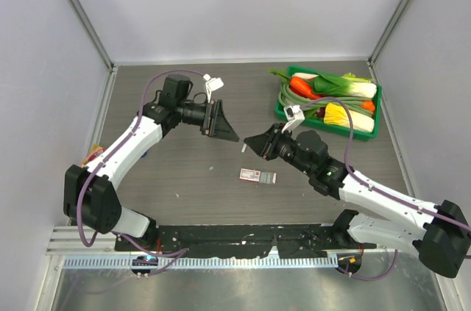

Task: Unload the staples from the stapler

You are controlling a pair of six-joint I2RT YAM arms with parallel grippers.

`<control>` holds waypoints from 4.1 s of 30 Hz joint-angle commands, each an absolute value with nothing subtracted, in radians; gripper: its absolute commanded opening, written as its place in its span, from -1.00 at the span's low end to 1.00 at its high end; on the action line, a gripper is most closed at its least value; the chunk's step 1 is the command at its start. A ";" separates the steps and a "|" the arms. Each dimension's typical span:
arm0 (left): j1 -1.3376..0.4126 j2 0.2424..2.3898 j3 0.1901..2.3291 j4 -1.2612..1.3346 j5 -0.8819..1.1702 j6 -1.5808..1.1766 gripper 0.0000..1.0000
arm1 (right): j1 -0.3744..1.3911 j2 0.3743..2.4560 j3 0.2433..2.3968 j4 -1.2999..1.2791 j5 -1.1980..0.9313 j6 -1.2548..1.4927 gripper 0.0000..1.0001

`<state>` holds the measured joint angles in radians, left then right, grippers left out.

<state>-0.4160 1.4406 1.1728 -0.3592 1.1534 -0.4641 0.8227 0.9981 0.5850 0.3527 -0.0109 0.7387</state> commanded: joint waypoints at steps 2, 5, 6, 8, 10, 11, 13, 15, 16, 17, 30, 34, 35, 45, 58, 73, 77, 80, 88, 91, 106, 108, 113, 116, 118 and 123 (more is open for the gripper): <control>-0.407 1.407 1.261 -0.578 0.844 -0.232 0.31 | 0.819 1.014 0.695 -0.078 0.156 0.653 -0.92; -0.408 1.430 1.267 -0.638 0.725 -0.157 0.27 | 0.824 1.063 0.726 -0.237 0.233 0.678 -0.95; -0.407 1.437 1.263 -0.643 0.709 -0.144 0.26 | 0.831 1.095 0.732 -0.292 0.253 0.686 -0.95; -0.410 1.445 1.244 -0.647 0.672 -0.109 0.26 | 0.857 1.121 0.752 -0.360 0.330 0.701 -0.96; -0.410 1.451 1.218 -0.641 0.661 -0.088 0.25 | 0.868 1.161 0.768 -0.393 0.391 0.724 -0.96; -0.411 1.454 1.207 -0.637 0.643 -0.069 0.25 | 0.876 1.175 0.773 -0.414 0.409 0.733 -0.96; -0.416 1.462 1.186 -0.629 0.631 -0.046 0.25 | 0.899 1.207 0.782 -0.420 0.449 0.755 -0.96; -0.417 1.468 1.169 -0.624 0.621 -0.023 0.25 | 0.919 1.229 0.793 -0.439 0.472 0.775 -0.98; -0.419 1.474 1.166 -0.624 0.623 -0.015 0.24 | 0.923 1.253 0.796 -0.443 0.495 0.788 -0.98; -0.417 1.477 1.161 -0.623 0.626 -0.009 0.24 | 0.931 1.267 0.801 -0.454 0.508 0.796 -0.98; -0.420 1.465 1.114 -0.604 0.638 -0.005 0.21 | 1.005 1.457 0.897 -0.508 0.624 0.862 -0.99; -0.422 1.466 1.112 -0.603 0.638 -0.005 0.20 | 1.022 1.474 0.897 -0.508 0.638 0.876 -0.99; -0.420 1.465 1.111 -0.603 0.640 -0.005 0.20 | 1.028 1.477 0.897 -0.511 0.641 0.880 -0.99; -0.426 1.459 1.106 -0.600 0.646 -0.005 0.19 | 1.037 1.503 0.884 -0.519 0.663 0.897 -0.99; -0.428 1.456 1.101 -0.595 0.652 -0.008 0.18 | 1.037 1.528 0.879 -0.520 0.652 0.897 -0.98; -0.428 1.454 1.103 -0.592 0.655 -0.009 0.18 | 1.037 1.554 0.891 -0.520 0.643 0.888 -0.99; -0.428 1.453 1.101 -0.592 0.658 -0.011 0.18 | 1.037 1.555 0.891 -0.520 0.643 0.887 -0.99; -0.428 1.454 1.100 -0.594 0.660 -0.011 0.18 | 1.037 1.558 0.894 -0.518 0.647 0.887 -0.99; -0.428 1.453 1.101 -0.594 0.661 -0.009 0.18 | 1.037 1.580 0.911 -0.509 0.640 0.881 -0.90; -0.428 1.450 1.098 -0.592 0.664 -0.009 0.18 | 1.037 1.582 0.916 -0.496 0.632 0.877 -0.87; -0.428 1.440 1.094 -0.597 0.670 -0.006 0.18 | 1.037 1.568 0.899 -0.494 0.627 0.887 -0.40; -0.428 1.440 1.094 -0.597 0.669 -0.006 0.18 | 1.037 1.563 0.894 -0.495 0.624 0.888 -0.35; -0.428 1.437 1.094 -0.598 0.675 -0.006 0.18 | 1.037 1.548 0.890 -0.494 0.621 0.887 -0.28; -0.428 1.439 1.094 -0.598 0.675 -0.005 0.18 | 1.038 1.528 0.885 -0.488 0.626 0.884 -0.32; -0.431 1.440 1.091 -0.592 0.672 -0.005 0.18 | 1.037 1.511 0.884 -0.488 0.637 0.879 -0.38; -0.485 1.448 1.078 -0.586 0.621 0.032 0.16 | 1.034 1.445 0.874 -0.545 0.655 0.887 -0.46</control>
